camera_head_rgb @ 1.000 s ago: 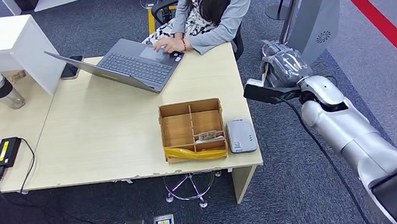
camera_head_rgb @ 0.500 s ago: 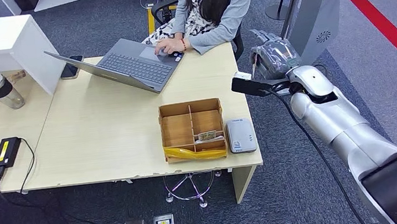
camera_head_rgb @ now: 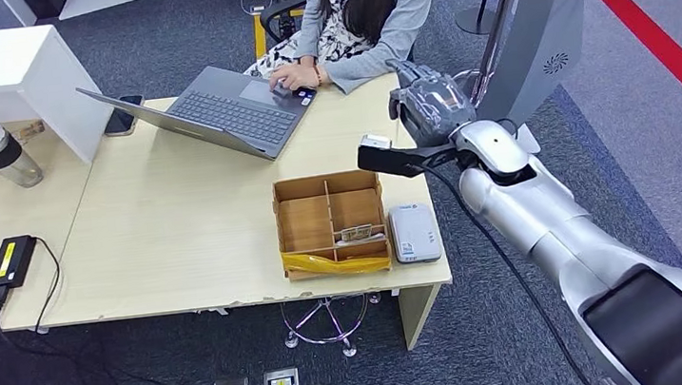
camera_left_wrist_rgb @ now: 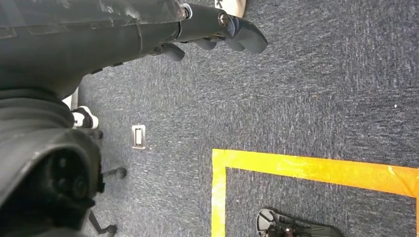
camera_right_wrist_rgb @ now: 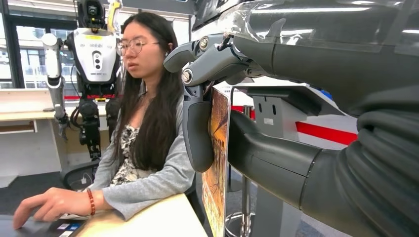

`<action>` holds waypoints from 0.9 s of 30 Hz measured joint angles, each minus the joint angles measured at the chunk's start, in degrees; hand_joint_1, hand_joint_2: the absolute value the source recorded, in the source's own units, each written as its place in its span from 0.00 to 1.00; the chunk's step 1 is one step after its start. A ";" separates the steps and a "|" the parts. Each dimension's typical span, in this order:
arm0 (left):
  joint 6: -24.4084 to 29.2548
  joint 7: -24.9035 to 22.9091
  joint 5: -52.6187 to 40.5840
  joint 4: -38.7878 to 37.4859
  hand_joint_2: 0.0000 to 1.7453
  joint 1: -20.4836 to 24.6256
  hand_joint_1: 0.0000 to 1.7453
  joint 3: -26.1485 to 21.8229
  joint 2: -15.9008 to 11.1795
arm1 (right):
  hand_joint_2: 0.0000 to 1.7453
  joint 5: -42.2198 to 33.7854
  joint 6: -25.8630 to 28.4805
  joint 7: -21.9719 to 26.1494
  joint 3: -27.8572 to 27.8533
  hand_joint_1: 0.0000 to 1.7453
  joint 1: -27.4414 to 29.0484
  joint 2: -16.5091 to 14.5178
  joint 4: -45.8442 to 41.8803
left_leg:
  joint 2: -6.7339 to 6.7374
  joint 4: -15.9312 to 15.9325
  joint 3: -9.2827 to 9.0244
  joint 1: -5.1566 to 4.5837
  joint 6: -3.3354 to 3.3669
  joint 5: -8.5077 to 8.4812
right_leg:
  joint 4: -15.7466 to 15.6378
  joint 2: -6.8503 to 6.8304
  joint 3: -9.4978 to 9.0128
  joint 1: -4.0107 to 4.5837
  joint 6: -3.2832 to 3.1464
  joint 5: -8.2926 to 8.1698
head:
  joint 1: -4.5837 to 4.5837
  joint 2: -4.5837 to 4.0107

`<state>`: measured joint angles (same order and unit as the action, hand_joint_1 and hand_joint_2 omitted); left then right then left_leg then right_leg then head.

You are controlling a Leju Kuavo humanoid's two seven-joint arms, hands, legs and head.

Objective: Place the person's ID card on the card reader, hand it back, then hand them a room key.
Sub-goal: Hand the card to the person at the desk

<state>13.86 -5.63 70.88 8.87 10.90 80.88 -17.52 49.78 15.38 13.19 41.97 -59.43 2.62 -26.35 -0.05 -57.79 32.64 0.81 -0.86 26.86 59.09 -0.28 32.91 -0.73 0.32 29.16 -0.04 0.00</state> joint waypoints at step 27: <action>0.11 -0.45 0.03 0.00 0.00 -0.01 0.00 0.64 0.08 | 1.00 2.24 -0.04 0.19 -0.09 1.00 -0.01 -0.90 1.97 | 0.00 0.00 0.01 0.00 0.00 0.00 | -0.01 0.01 -0.01 0.00 0.00 0.00 | -0.01 0.00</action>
<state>13.97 -6.08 70.91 8.87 10.90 81.52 -17.44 52.02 15.34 13.38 41.88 -59.44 1.72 -24.39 -0.04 -57.79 32.64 0.82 -0.86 26.86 59.08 -0.28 32.90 -0.73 0.32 29.16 -0.05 0.00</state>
